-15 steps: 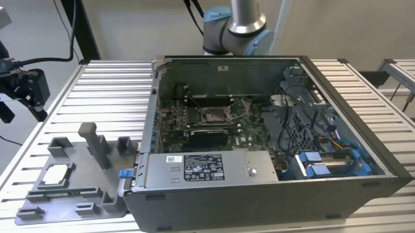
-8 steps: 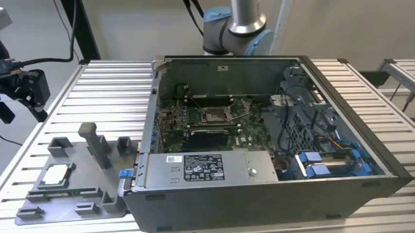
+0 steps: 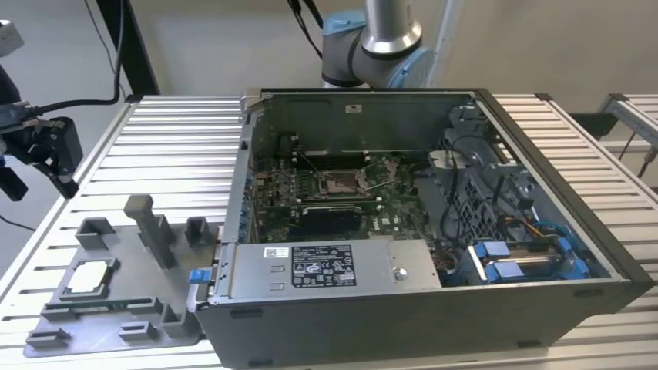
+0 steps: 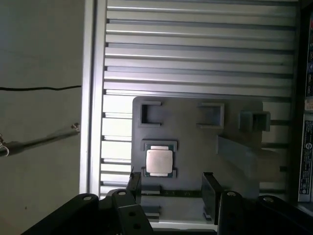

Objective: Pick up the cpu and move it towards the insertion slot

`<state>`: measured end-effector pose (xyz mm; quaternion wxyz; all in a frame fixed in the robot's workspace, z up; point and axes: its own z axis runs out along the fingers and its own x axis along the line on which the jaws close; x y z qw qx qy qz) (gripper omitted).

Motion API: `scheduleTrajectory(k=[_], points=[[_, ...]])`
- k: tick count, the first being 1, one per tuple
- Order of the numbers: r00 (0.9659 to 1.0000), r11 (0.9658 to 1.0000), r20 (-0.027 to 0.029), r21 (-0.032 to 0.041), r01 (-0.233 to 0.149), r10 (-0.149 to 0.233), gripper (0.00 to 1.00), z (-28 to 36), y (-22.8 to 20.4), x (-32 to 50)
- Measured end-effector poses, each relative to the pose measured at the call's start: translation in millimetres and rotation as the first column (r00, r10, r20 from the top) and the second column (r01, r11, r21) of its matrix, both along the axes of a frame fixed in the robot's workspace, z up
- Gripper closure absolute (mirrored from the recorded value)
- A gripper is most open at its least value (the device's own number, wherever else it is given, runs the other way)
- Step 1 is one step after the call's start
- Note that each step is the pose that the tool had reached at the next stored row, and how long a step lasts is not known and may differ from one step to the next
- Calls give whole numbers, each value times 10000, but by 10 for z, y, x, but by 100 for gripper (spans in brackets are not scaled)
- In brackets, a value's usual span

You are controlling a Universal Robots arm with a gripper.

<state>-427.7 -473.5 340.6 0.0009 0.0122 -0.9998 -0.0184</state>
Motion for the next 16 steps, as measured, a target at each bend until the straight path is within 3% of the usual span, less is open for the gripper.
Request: scheduleTrajectory(k=[16], points=[[10000,10000,1,0,1,-1,100,-160,0,0]])
